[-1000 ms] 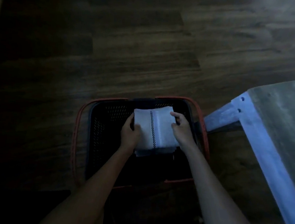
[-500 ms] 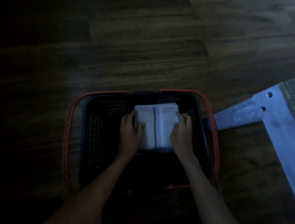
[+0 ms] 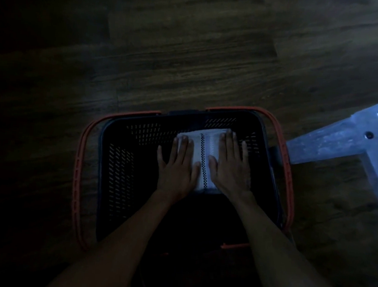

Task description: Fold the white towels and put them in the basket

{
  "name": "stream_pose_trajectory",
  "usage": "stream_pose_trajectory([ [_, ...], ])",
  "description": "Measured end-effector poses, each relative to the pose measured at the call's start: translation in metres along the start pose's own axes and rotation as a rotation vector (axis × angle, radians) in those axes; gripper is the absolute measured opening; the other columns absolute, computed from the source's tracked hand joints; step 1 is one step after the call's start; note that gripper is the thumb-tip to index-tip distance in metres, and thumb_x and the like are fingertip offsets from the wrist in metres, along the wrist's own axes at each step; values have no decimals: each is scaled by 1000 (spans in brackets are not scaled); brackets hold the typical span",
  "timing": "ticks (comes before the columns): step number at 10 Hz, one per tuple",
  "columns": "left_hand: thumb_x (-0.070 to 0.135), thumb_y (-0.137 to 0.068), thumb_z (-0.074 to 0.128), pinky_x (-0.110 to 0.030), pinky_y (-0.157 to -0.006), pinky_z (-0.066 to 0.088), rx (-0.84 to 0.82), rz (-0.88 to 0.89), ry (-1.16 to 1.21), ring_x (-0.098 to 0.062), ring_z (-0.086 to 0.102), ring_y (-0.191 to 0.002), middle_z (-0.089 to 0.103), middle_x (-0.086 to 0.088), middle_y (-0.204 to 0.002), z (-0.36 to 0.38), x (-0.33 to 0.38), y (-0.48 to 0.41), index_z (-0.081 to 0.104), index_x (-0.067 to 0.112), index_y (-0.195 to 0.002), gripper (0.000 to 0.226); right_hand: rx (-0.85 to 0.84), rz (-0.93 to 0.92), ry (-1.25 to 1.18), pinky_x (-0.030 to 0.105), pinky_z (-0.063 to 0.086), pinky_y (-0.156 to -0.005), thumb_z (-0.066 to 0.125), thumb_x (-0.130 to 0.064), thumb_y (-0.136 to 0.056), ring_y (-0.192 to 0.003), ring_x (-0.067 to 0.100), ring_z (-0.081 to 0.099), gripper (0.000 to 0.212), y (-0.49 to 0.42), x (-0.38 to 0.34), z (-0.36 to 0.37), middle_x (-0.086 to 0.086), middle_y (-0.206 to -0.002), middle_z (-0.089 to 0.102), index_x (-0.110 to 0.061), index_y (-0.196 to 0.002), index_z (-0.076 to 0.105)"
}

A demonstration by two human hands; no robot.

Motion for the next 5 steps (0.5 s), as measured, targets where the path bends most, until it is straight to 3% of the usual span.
stream_pose_trajectory([
  [2,53,-90,5,-54,-111,-8,-47,15,61,-16,-7,-145,1,-1,-160,-16,2,6,10,17,-150,70,-67,12,6,47,16,-116,25,-44,-94,-142,30,27,67,2,-4,-17,20,-151,29,2,-143,33],
  [3,47,-90,17,-50,-109,12,15,28,145,-18,19,-143,28,-6,-153,-51,4,17,39,14,-138,62,-86,16,-37,50,29,-109,50,-39,-88,-135,32,39,59,8,-12,-44,20,-144,42,-4,-135,46],
  [4,35,-94,40,-40,-99,32,90,29,177,-20,44,-125,50,-5,-135,-97,7,20,52,16,-126,39,-41,57,-162,44,40,-97,58,-32,-88,-120,32,52,49,16,-20,-89,14,-132,54,-9,-130,52],
  [5,33,-94,47,-35,-83,46,154,37,268,-23,59,-102,62,-5,-115,-147,10,33,60,14,-117,33,-25,101,-321,37,44,-88,48,-31,-95,-108,25,59,38,35,-28,-141,5,-124,61,-14,-128,55],
])
Point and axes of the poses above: each hand's wrist, its own y-axis away from the middle knuckle, its own z-axis out of the palm, x = y × z, the point moved 5 cm from there along -y, towards the middle knuckle
